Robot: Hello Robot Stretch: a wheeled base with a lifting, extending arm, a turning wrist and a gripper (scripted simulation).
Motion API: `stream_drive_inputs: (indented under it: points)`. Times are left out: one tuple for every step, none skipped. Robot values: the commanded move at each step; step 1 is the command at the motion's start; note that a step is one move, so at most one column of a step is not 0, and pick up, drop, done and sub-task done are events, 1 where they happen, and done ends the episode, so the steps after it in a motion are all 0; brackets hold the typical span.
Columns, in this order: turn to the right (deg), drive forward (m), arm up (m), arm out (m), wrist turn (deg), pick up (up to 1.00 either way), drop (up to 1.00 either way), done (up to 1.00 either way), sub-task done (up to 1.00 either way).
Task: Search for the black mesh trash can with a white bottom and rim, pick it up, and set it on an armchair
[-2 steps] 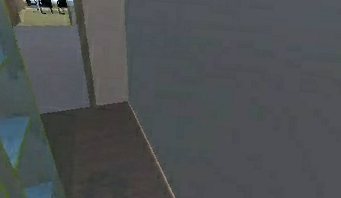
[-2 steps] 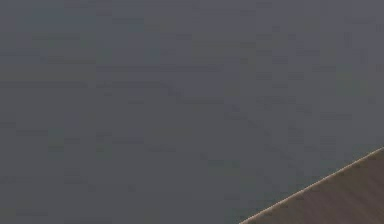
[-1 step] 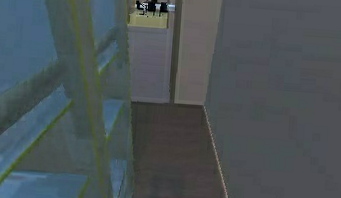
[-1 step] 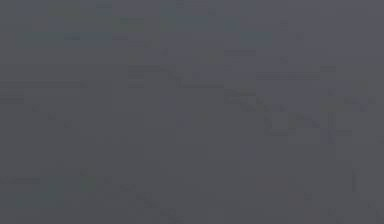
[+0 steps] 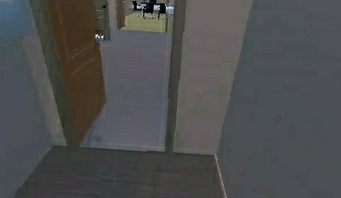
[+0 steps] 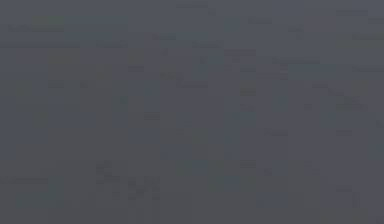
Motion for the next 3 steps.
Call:
stream_drive_inputs:
  points:
    - [0.0, 0.2, 0.0, 0.0, 0.0, 0.0, 0.0, 0.0, 0.0]
    - [-12.0, 0.0, 0.0, 0.0, 0.0, 0.0, 0.0, 0.0, 0.0]
    - [0.0, 1.0, 0.0, 0.0, 0.0, 0.0, 0.0, 0.0, 0.0]
